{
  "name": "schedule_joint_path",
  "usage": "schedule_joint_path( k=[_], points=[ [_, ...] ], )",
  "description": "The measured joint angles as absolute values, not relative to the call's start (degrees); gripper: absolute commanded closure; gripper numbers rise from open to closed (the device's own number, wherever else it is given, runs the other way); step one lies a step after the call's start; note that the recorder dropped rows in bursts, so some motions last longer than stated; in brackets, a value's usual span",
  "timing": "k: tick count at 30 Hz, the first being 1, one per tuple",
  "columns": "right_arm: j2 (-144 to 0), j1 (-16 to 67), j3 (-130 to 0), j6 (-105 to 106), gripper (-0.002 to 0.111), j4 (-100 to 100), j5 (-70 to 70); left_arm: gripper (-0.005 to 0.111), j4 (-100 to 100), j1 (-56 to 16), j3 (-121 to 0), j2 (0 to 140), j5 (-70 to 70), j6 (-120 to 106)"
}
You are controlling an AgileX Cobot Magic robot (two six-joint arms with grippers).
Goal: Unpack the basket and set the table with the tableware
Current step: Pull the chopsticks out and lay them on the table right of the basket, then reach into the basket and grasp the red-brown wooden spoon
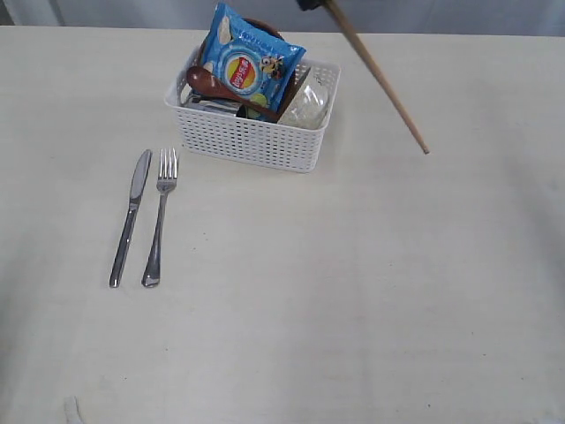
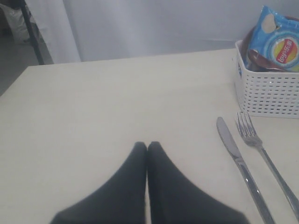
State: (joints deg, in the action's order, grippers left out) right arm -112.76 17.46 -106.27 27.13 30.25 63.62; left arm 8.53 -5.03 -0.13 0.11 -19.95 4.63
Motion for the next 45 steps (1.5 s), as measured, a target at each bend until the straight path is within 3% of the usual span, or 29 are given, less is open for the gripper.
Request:
schedule_joint_path(
  k=[8, 14, 26, 31, 33, 40, 45],
  points=[
    [-111.84, 2.31, -88.15, 7.28, 0.109, 21.82, 49.16, 0.107, 8.53, -5.03, -0.13, 0.11, -19.95, 4.63],
    [-114.60, -0.21, -75.35, 5.59, 0.109, 21.20, 37.27, 0.107, 8.53, -5.03, -0.13, 0.11, -19.95, 4.63],
    [-120.79, 3.90, -74.55, 7.92, 0.107, 17.54, 34.95, 0.107, 8.53, -5.03, -0.13, 0.11, -19.95, 4.63],
    [-120.78, 4.14, -74.55, 7.92, 0.080, 16.84, 34.87, 0.107, 8.53, -5.03, -0.13, 0.11, -19.95, 4.63],
    [-120.78, 4.14, -74.55, 7.92, 0.075, 16.84, 34.84, 0.107, 8.53, -5.03, -0.13, 0.11, -19.95, 4.63],
    [-119.84, 4.28, -74.83, 7.92, 0.075, 16.56, 34.91, 0.107, 8.53, -5.03, -0.13, 0.11, -19.95, 4.63],
    [-113.10, 5.35, -84.30, 14.26, 0.075, 23.36, 42.08, 0.107, 8.53, -5.03, -0.13, 0.11, -19.95, 4.63]
  ],
)
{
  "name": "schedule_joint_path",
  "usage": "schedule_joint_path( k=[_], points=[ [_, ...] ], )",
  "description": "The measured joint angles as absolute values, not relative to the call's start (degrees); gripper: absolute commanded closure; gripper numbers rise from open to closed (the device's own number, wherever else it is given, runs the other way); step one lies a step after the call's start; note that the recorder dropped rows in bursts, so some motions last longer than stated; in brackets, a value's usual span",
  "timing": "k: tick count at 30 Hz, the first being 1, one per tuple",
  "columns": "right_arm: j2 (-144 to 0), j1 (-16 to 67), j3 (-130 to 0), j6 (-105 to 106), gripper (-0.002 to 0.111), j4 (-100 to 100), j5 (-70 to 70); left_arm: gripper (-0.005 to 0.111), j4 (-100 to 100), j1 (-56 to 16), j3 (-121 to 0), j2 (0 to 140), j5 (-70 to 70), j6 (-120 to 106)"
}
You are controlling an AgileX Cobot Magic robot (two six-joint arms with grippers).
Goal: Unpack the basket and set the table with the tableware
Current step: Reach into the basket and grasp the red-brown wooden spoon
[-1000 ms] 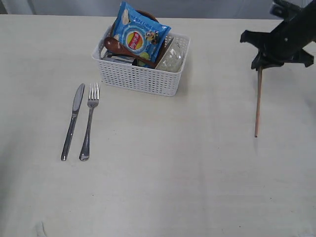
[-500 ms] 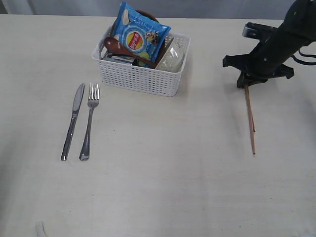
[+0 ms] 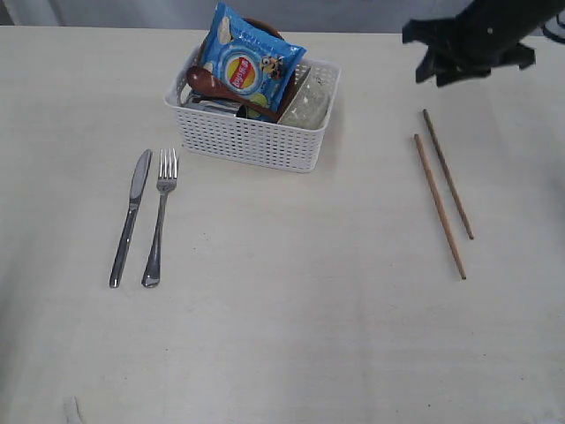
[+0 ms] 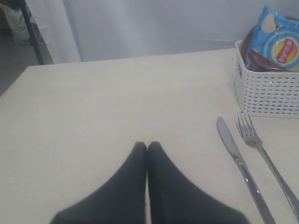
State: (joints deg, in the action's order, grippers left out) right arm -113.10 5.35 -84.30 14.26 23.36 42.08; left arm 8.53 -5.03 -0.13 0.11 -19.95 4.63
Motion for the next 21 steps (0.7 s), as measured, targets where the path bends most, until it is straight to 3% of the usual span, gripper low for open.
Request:
schedule_joint_path(
  k=[4, 10, 16, 21],
  points=[
    [-111.87, 14.34, -89.34, 33.14, 0.075, 35.05, 44.23, 0.107, 8.53, -5.03, -0.13, 0.11, -19.95, 4.63],
    [-116.51, 29.17, -89.71, 48.26, 0.075, 36.46, 31.66, 0.107, 8.53, -5.03, -0.13, 0.11, -19.95, 4.63],
    [-124.13, 30.73, -98.27, 49.19, 0.061, 36.71, 33.39, 0.107, 8.53, -5.03, -0.13, 0.11, -19.95, 4.63],
    [-130.18, 30.73, -108.22, 45.70, 0.062, 36.97, 38.57, 0.107, 8.53, -5.03, -0.13, 0.11, -19.95, 4.63]
  ],
)
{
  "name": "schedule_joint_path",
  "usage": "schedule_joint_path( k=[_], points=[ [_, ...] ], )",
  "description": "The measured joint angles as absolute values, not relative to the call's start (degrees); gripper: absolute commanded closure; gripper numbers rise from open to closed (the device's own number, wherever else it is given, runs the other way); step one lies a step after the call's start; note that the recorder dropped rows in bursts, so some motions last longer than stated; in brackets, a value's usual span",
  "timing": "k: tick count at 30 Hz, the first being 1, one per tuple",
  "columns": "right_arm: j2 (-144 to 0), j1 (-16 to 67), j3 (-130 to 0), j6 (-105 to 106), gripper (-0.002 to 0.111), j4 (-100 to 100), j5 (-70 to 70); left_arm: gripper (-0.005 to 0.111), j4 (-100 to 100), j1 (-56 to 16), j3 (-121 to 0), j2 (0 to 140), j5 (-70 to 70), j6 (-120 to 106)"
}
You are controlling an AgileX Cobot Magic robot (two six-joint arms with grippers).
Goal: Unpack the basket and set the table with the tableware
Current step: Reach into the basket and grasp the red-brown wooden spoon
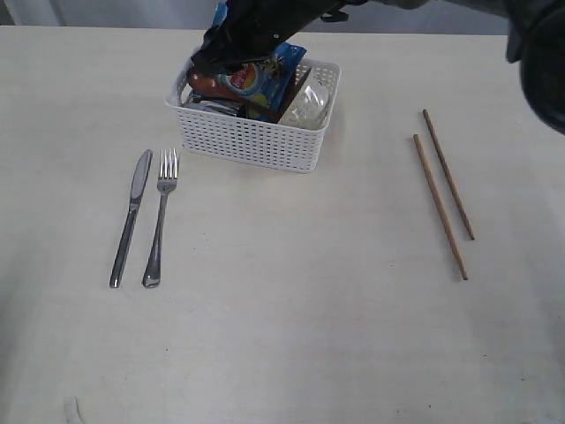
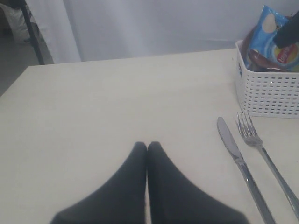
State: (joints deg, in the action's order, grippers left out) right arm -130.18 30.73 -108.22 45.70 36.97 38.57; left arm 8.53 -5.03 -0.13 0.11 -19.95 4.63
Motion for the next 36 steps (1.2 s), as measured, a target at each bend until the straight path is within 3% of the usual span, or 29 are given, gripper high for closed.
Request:
schedule_joint_path(
  k=[8, 29, 34, 36],
  points=[
    [-138.64, 30.73, -119.24, 41.57, 0.062, 36.82, 44.53, 0.107, 8.53, -5.03, -0.13, 0.11, -19.95, 4.63],
    [-141.48, 30.73, -121.05, 40.67, 0.061, 36.63, 46.87, 0.107, 8.53, -5.03, -0.13, 0.11, -19.95, 4.63],
    [-141.48, 30.73, -121.09, 40.54, 0.050, 36.64, 48.01, 0.107, 8.53, -5.03, -0.13, 0.11, -19.95, 4.63],
    [-141.48, 30.73, -121.09, 40.54, 0.051, 36.64, 48.42, 0.107, 8.53, -5.03, -0.13, 0.11, -19.95, 4.63]
  ],
)
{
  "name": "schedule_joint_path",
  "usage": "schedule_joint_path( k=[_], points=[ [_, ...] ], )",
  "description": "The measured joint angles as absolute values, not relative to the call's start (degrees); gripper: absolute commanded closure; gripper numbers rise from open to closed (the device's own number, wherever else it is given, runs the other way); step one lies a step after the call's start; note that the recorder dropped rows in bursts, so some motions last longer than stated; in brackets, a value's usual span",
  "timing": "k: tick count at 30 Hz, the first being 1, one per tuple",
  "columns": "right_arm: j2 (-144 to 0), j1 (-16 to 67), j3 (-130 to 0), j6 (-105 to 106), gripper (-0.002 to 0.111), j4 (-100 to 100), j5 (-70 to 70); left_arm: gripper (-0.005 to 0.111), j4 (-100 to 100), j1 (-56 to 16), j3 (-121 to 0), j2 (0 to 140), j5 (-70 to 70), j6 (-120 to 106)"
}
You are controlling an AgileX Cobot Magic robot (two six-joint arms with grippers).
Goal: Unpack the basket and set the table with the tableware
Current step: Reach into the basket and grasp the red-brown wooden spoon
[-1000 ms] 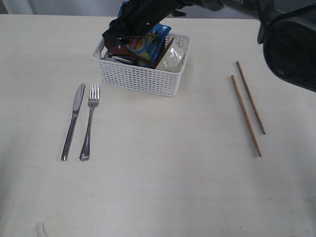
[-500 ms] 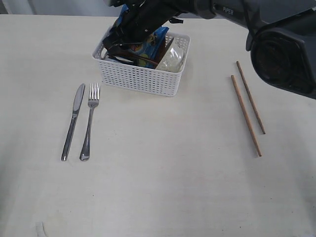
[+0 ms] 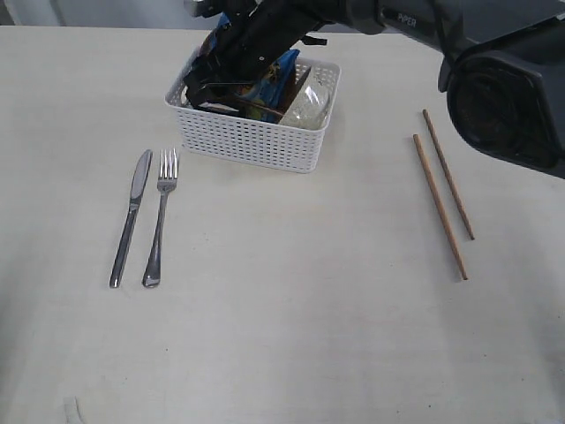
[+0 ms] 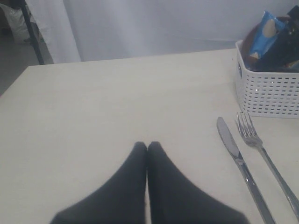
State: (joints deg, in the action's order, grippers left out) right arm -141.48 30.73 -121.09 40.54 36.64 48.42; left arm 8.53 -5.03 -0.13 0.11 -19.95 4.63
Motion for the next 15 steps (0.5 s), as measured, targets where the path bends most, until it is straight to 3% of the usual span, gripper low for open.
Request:
schedule_joint_path(
  k=[2, 9, 12, 15],
  points=[
    [-141.61, 30.88, -121.09, 40.54, 0.057, 36.64, 48.50, 0.107, 8.53, -5.03, -0.13, 0.11, -19.95, 4.63],
    [-141.73, 30.88, -121.09, 40.45, 0.099, 37.67, 48.10, 0.107, 8.53, -5.03, -0.13, 0.11, -19.95, 4.63],
    [-141.49, 30.88, -121.09, 40.62, 0.109, 37.51, 47.34, 0.107, 8.53, -5.03, -0.13, 0.11, -19.95, 4.63],
    [-140.75, 30.88, -121.09, 40.62, 0.109, 36.39, 47.46, 0.107, 8.53, -5.03, -0.13, 0.11, -19.95, 4.63]
  ],
)
